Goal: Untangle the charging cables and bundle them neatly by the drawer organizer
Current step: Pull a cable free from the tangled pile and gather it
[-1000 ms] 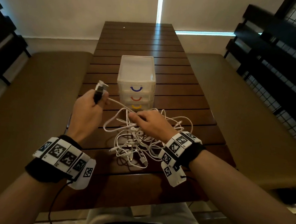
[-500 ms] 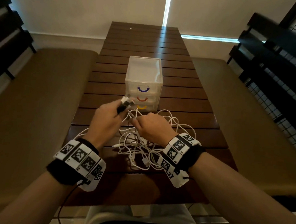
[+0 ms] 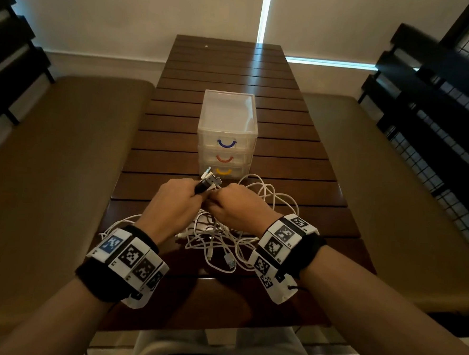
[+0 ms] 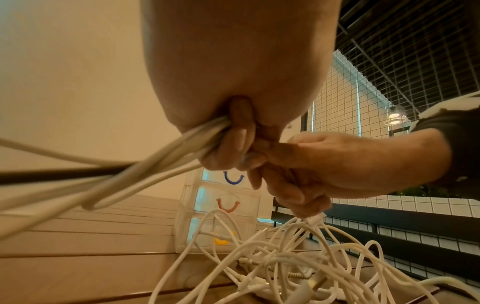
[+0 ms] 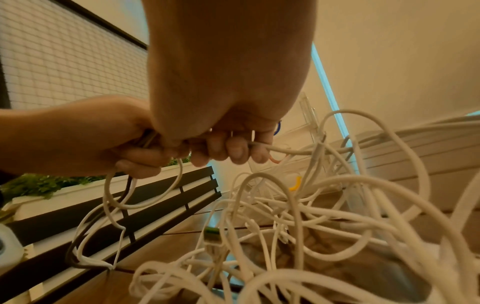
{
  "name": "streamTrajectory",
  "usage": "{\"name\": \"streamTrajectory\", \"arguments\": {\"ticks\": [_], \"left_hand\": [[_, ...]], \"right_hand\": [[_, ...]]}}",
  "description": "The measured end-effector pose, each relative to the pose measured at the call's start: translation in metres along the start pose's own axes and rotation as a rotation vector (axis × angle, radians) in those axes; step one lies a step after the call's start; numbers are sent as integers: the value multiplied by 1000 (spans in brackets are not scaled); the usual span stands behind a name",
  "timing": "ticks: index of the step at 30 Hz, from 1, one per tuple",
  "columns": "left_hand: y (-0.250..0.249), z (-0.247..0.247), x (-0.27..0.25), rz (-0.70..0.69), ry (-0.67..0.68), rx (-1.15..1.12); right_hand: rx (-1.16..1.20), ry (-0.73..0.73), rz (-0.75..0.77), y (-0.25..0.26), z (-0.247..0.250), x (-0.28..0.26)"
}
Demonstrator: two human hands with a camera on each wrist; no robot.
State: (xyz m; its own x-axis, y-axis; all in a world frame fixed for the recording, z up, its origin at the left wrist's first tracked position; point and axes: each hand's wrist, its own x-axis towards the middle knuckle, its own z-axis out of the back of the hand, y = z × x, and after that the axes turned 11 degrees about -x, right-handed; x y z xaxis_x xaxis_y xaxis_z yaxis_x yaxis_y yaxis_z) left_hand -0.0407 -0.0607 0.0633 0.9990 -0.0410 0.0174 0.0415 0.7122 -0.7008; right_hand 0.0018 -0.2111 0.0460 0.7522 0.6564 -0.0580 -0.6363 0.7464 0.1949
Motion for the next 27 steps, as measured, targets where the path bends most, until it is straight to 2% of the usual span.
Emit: {"name": "streamTrajectory", "arguments": {"ticks": [6, 8, 12, 14, 17, 21, 24, 27], "left_hand": [[3, 4, 0, -6, -45, -16], [7, 11, 0, -15, -125, -94], [20, 32, 2, 76, -361, -323], [26, 35, 3, 93, -397, -332], [27, 28, 4, 87, -351, -315], [20, 20, 3, 67, -162, -349], [15, 12, 2, 43, -81, -175], [15, 6, -1, -100, -29, -77]], "right_hand": [[139, -19, -10, -13, -12, -4], [172, -31, -18, -18, -12, -8], [223, -10, -101, -31, -14, -13], [161, 17, -105, -31, -12, -12], [29, 52, -99, -23, -10, -7], [-95, 110, -79, -9, -12, -2], [-132, 125, 6, 9, -10, -4], [-111, 105, 79, 18, -10, -4]]}}
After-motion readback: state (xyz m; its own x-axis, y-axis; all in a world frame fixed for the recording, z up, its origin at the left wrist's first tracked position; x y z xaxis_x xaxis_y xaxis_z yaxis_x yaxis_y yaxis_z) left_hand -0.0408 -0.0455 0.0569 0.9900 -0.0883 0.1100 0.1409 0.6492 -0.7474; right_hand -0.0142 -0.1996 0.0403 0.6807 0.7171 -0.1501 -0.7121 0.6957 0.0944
